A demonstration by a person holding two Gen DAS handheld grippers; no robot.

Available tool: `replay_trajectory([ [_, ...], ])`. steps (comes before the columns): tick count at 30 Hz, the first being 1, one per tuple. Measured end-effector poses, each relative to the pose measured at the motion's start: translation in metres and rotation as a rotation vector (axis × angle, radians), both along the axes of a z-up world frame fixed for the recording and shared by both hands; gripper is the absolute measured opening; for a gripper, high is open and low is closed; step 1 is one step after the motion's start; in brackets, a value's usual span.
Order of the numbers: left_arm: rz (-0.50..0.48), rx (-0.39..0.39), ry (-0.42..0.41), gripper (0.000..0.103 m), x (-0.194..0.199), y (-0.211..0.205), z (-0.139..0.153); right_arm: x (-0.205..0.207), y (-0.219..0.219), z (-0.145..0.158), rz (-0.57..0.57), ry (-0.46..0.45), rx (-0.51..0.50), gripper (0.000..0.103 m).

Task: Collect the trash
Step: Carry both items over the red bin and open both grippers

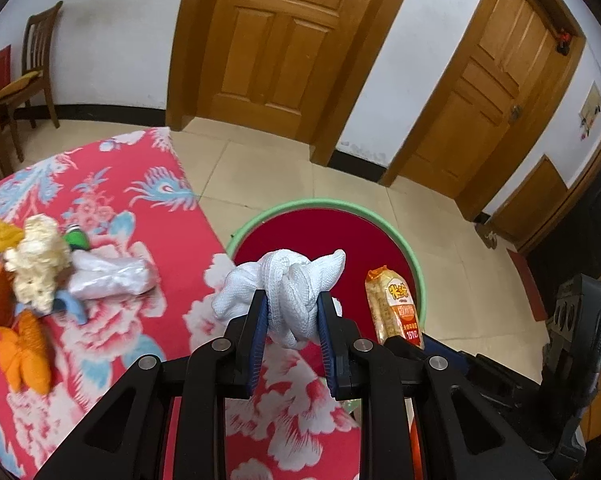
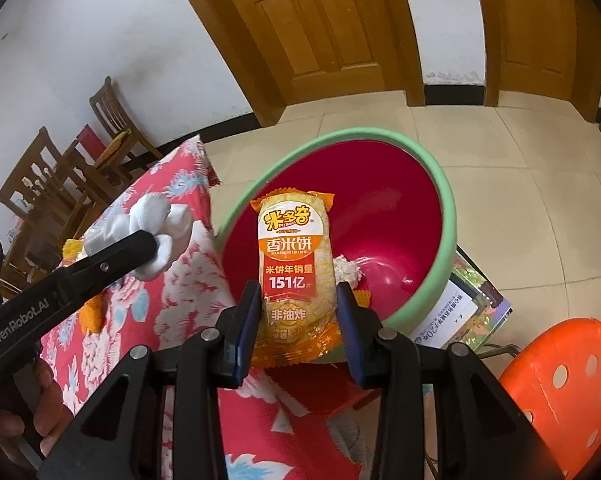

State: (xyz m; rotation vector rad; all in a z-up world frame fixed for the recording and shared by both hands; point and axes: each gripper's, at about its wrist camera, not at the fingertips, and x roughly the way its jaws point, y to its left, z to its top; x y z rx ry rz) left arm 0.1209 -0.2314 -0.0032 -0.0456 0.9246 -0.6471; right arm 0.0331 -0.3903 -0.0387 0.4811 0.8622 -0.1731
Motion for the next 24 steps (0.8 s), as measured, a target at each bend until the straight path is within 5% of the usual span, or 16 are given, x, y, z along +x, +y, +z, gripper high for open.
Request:
replay_trajectory([
  [7, -0.021, 0.017, 0.008, 0.026, 0.006, -0.018, -0.010, 0.001, -0.013, -0.010, -0.024, 0.021, 0.015, 0.041],
  [14, -0.015, 0.021, 0.002, 0.050, 0.008, -0.021, -0.009, 0.002, -0.018, -0.013, -0.037, 0.022, 0.030, 0.044],
  [24, 0.027, 0.011, -0.003, 0.051, 0.008, -0.006, 0.000, -0.003, -0.015, -0.004, -0.036, -0.002, 0.030, 0.044],
])
